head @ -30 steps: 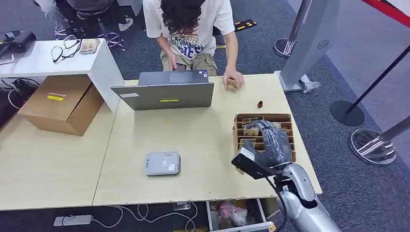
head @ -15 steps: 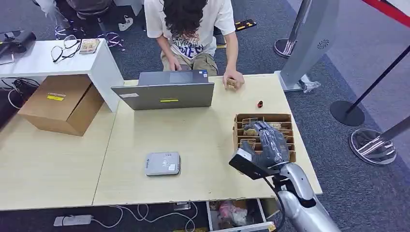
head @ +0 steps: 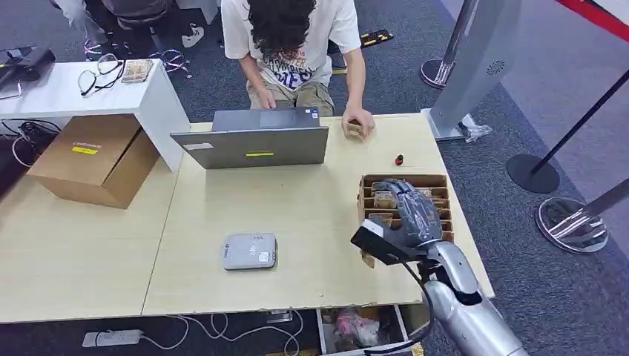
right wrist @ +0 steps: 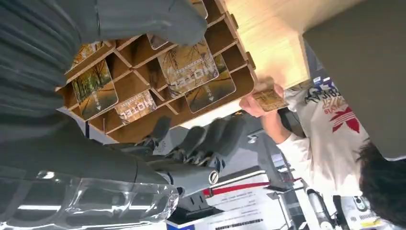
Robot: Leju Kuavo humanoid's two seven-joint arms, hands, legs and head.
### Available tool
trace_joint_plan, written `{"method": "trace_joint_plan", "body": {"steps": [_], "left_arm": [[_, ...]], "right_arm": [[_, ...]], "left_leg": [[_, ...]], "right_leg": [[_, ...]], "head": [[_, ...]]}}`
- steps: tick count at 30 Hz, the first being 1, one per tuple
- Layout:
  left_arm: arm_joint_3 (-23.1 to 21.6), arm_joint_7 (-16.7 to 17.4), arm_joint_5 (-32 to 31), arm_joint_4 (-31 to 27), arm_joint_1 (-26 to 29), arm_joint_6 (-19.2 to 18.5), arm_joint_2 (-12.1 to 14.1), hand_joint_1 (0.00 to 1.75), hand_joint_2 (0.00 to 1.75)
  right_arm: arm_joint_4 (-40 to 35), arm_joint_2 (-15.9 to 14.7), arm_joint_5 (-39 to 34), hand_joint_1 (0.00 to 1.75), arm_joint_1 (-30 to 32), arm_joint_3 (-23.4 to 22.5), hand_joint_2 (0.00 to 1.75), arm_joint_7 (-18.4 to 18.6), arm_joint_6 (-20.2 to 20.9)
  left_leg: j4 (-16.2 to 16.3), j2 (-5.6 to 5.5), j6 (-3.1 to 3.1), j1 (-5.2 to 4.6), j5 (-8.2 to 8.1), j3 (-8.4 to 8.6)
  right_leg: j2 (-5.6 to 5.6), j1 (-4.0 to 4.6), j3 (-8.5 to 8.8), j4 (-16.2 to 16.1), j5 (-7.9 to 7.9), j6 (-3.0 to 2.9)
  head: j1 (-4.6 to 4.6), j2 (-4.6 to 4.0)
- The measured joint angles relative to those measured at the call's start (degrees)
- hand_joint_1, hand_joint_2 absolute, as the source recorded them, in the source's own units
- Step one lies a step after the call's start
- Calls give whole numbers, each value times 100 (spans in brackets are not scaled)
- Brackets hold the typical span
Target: Pass the card to the sensor for recognition and then transmit it.
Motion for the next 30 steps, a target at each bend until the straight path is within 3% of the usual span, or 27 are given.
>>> {"method": "trace_joint_plan", "body": {"steps": [4, 5, 23, 28, 30], "left_arm": [[24, 0, 22, 0, 1, 2, 0, 0, 0], [33, 0, 33, 0, 2, 2, 0, 0, 0], [138, -52, 103, 0, 44, -46, 2, 0, 0], [140, -66, 116, 0, 45, -52, 2, 0, 0], [144, -87, 120, 2, 46, -52, 6, 0, 0]], "right_arm": [[157, -2, 118, 86, -98, 6, 175, 53, 33], [188, -2, 131, 75, -113, 9, 175, 55, 33], [369, -107, 291, 77, -162, 131, 175, 79, 55], [369, -111, 304, 94, -165, 149, 175, 79, 55], [369, -116, 304, 91, -169, 164, 175, 79, 59]], "left_leg": [[0, 0, 0, 0, 0, 0], [0, 0, 0, 0, 0, 0], [0, 0, 0, 0, 0, 0], [0, 0, 0, 0, 0, 0], [0, 0, 0, 0, 0, 0]], "right_leg": [[0, 0, 0, 0, 0, 0], [0, 0, 0, 0, 0, 0], [0, 0, 0, 0, 0, 0], [0, 0, 0, 0, 0, 0], [0, 0, 0, 0, 0, 0]], "head": [[2, 0], [0, 0], [0, 0], [0, 0], [0, 0]]}}
